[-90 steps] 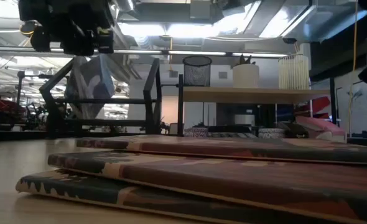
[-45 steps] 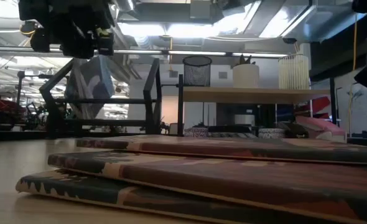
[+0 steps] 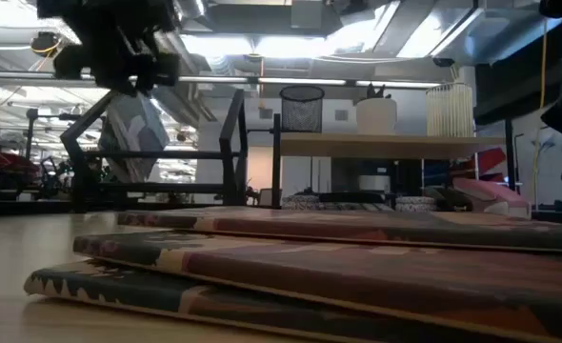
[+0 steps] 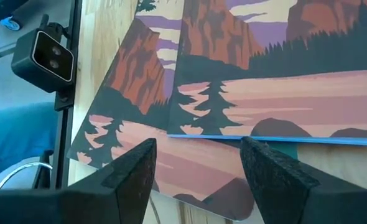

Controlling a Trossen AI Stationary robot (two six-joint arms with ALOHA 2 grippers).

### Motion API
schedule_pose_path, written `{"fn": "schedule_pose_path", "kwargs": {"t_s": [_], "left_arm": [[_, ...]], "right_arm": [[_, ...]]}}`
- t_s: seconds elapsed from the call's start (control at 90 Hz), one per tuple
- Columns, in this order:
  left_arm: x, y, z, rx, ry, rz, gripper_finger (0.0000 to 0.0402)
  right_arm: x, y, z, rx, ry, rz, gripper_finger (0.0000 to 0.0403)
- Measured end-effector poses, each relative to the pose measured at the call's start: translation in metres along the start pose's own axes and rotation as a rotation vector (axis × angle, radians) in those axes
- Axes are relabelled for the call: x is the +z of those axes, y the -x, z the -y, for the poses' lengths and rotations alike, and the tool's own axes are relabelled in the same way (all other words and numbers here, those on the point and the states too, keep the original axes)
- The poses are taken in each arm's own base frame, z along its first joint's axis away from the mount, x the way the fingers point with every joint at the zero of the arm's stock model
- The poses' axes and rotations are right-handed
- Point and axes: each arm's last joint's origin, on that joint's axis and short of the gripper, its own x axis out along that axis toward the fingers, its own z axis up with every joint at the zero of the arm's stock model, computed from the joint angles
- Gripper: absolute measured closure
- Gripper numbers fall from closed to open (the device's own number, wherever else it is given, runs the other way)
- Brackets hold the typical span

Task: Stock shelves
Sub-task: Put the blue book on the book shelf

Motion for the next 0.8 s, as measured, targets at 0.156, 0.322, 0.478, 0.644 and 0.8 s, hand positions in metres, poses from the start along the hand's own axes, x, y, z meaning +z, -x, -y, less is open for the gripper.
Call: {"fn": "schedule_pose_path", "kwargs": {"t_s": [0.156, 0.322, 0.478, 0.644, 0.8], "left_arm": [[0.021, 0.004, 0.005, -0.017, -0.072, 0.004, 0.0281], [0.045, 0.006, -0.004, -0.066, -0.083, -0.073, 0.0281], [0.058, 0.0, -0.032, -0.069, -0.052, -0.221, 0.0281], [0.061, -0.002, -0.066, -0.084, 0.007, -0.414, 0.0281], [0.062, 0.001, -0.087, -0.041, 0.107, -0.467, 0.0281]], "right_arm": [[0.0, 0.0, 0.0, 0.0, 0.0, 0.0, 0.0185], [0.0, 0.0, 0.0, -0.001, 0.004, 0.0, 0.0185], [0.0, 0.0, 0.0, -0.002, 0.036, 0.001, 0.0185], [0.001, 0.0, 0.001, -0.017, 0.084, 0.02, 0.0185], [0.003, -0.002, 0.003, -0.025, 0.106, 0.024, 0.0185]]}}
